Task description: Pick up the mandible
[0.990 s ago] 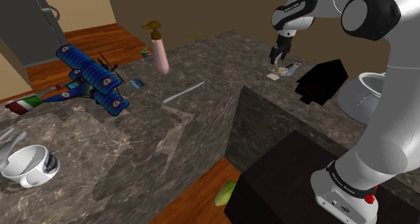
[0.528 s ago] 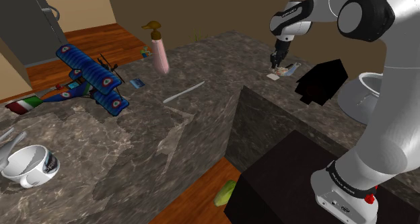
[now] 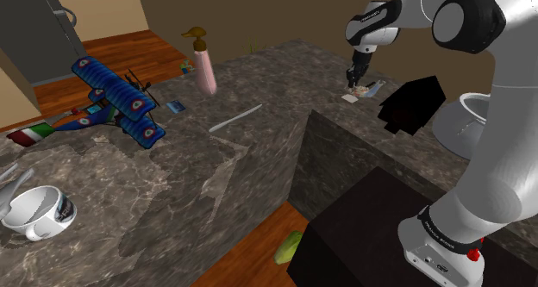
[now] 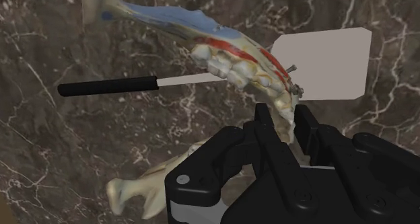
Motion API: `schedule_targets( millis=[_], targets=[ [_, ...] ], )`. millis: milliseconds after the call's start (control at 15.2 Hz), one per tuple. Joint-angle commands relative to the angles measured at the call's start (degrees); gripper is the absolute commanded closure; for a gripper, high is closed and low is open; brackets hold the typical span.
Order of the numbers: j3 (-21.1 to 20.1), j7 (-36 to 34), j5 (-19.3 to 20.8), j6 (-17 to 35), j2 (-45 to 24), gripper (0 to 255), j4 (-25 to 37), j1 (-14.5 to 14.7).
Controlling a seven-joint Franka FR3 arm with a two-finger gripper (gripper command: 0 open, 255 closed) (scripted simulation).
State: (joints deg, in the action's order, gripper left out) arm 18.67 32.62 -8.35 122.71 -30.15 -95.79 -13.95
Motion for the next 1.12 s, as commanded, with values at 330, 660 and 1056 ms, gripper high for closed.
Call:
schedule_targets(
  millis=[330, 660, 1056],
  targets=[
    [0.5, -0.4, 0.8, -3.6, 2.1, 255, 1.5, 0.3],
    [0.8, -0.7, 1.4, -6.7, 3.7, 255, 3.2, 0.4],
    [1.0, -0.8, 1.8, -9.4, 4.8, 255, 4.8, 0.5]
  ],
)
